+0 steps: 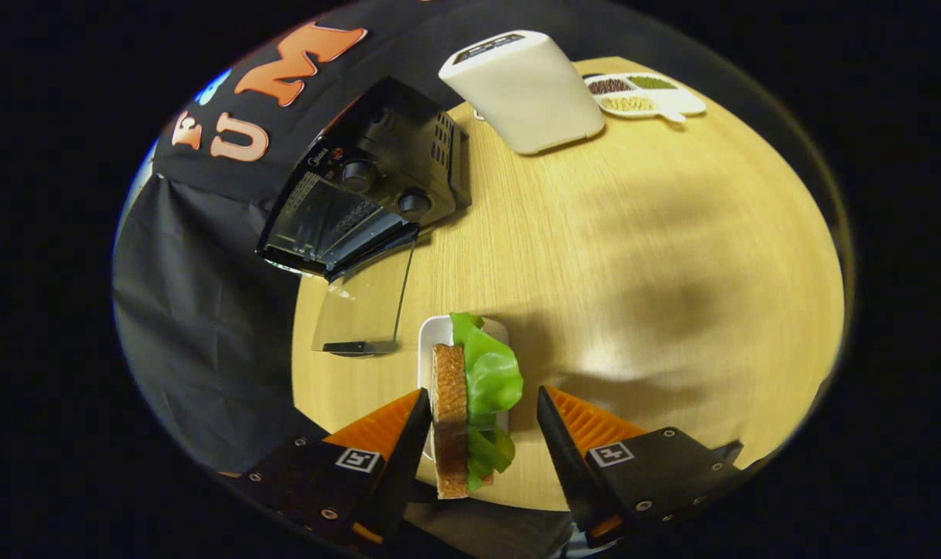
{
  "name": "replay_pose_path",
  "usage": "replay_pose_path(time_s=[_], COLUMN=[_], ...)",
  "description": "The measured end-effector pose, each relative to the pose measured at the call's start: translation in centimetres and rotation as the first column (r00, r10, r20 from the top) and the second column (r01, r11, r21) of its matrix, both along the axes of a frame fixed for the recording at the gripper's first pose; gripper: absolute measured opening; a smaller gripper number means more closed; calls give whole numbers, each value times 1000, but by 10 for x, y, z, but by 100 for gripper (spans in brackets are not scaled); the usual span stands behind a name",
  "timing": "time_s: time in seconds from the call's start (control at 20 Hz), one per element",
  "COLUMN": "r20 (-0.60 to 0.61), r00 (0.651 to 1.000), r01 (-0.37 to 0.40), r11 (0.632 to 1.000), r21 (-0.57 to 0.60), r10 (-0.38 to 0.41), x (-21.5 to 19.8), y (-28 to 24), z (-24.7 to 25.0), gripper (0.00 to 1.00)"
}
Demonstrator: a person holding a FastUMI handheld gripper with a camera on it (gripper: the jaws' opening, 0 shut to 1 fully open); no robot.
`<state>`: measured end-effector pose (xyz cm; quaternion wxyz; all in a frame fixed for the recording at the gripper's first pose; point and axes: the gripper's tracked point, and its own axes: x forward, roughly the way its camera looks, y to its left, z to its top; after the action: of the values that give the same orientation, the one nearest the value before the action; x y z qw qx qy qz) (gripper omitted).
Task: Open the toaster oven, put the food inside, and close the toaster oven door.
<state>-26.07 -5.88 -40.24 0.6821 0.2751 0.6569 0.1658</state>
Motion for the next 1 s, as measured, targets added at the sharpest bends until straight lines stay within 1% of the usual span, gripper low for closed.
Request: replay_pose_path(time_s=[0.1,0.2,0.3,0.4,0.55,0.7,0.85,1.0], r20=[-69,-78,-51,-34,5,43,84,101], r00=[996,989,987,981,968,953,944,940], r01=[60,128,153,191,252,294,301,301], r11=[997,989,987,980,966,950,939,932], r21=[55,72,49,47,60,109,166,204], r10=[-56,-123,-150,-190,-252,-300,-318,-325], x=[-1,6,9,13,26,42,63,82], y=[9,10,7,8,11,29,59,97], z=[-2,0,4,15,37,67,90,96], gripper=[68,49,41,39,39,39,39,38])
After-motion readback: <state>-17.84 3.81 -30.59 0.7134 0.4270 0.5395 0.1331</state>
